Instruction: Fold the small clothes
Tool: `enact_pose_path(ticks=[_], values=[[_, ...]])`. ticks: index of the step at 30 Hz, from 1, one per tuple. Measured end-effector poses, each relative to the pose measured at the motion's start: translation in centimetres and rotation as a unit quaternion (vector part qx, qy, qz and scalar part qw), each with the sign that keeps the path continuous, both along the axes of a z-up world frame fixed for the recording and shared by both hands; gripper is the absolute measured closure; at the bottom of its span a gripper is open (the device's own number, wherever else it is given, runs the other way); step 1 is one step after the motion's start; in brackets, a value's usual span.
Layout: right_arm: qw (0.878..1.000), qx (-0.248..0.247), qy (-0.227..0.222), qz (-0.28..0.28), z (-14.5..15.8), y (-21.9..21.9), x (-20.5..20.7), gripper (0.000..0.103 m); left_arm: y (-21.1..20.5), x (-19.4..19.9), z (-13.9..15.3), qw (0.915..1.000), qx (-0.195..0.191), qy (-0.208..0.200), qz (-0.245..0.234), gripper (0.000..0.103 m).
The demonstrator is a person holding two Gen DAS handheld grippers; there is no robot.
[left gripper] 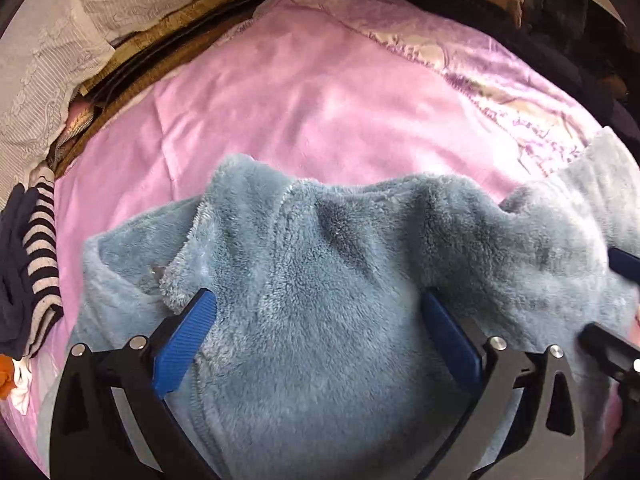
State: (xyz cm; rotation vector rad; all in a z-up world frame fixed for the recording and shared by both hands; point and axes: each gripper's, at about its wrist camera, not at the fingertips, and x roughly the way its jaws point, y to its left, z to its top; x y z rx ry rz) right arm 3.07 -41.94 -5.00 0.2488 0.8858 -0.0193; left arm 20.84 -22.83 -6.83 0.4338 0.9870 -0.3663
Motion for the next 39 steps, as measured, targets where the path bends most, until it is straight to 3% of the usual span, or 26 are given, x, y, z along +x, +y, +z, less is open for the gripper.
enact_pose_path(ticks=[3,6,8,11,13,16,18,21,22,23,24,25,26,27,28,31,34,36,37,39], values=[[0.998,-0.002,-0.044,-0.034,2.6,-3.2,-4.1,0.020,0.2,0.1,1.2,0.9996,-0.021,0.005,0.019,0.004],[0.990,0.021,-0.068,-0.124,4.4,-10.3,-7.0,0.009,-1.1,-2.2,3.6,0.9985,-0.042,-0.032,-0.018,0.005],[0.973,0.083,-0.056,-0.209,3.8,-16.7,-8.4,0.009,-2.7,-4.6,4.8,0.9959,-0.057,-0.043,-0.055,0.005],[0.929,0.219,-0.038,-0.297,1.4,-20.3,-8.4,0.009,-5.7,-8.9,4.9,0.9897,-0.052,-0.070,-0.114,0.005],[0.903,0.292,-0.020,-0.314,-1.1,-21.9,-8.5,0.010,-7.8,-11.3,3.9,0.9851,-0.026,-0.092,-0.143,0.005],[0.876,0.370,0.010,-0.310,-4.4,-21.8,-6.6,0.011,-10.0,-13.4,2.0,0.9800,0.003,-0.113,-0.164,0.005],[0.874,0.380,0.011,-0.303,-5.0,-22.5,-6.1,0.011,-10.5,-13.7,1.1,0.9791,0.013,-0.121,-0.163,0.009],[0.863,0.413,0.016,-0.291,-6.2,-23.0,-4.0,0.011,-10.3,-13.5,0.7,0.9802,-0.002,-0.107,-0.167,0.022],[0.860,0.417,0.017,-0.294,-6.6,-23.0,-3.5,0.014,-10.1,-13.3,0.5,0.9805,-0.006,-0.105,-0.166,0.023],[0.854,0.423,0.012,-0.301,-7.1,-22.4,-2.9,0.030,-10.0,-13.3,0.5,0.9805,-0.008,-0.106,-0.165,0.023],[0.848,0.433,0.003,-0.306,-7.4,-22.4,-2.9,0.056,-10.0,-13.6,0.4,0.9801,-0.008,-0.110,-0.165,0.023],[0.842,0.443,-0.009,-0.307,-7.5,-22.4,-3.0,0.066,-10.1,-13.7,0.4,0.9794,-0.005,-0.116,-0.165,0.023],[0.842,0.444,-0.023,-0.305,-7.4,-22.5,-3.1,0.078,-10.1,-13.8,0.4,0.9787,-0.002,-0.121,-0.166,0.023],[0.850,0.429,-0.033,-0.303,-6.9,-22.5,-3.1,0.083,-10.2,-13.9,0.4,0.9783,0.000,-0.123,-0.166,0.024],[0.863,0.401,-0.046,-0.304,-5.8,-21.7,-2.8,0.084,-10.2,-13.9,0.4,0.9782,-0.001,-0.123,-0.168,0.026],[0.903,0.295,-0.090,-0.299,-1.7,-19.8,-3.1,0.086,-10.0,-14.2,0.6,0.9782,-0.015,-0.109,-0.176,0.048],[0.931,0.206,-0.123,-0.276,2.7,-18.4,-2.9,0.084,-10.0,-14.6,0.8,0.9775,-0.020,-0.103,-0.183,0.065],[0.939,0.158,-0.129,-0.276,4.8,-18.0,-2.5,0.074,-10.2,-14.8,0.8,0.9775,-0.016,-0.105,-0.182,0.066],[0.939,0.142,-0.133,-0.283,5.4,-17.9,-2.4,0.074,-10.2,-14.7,0.8,0.9779,-0.016,-0.103,-0.181,0.066],[0.941,0.150,-0.133,-0.271,5.9,-18.3,-1.8,0.094,-10.1,-14.4,0.7,0.9792,-0.020,-0.095,-0.178,0.065]])
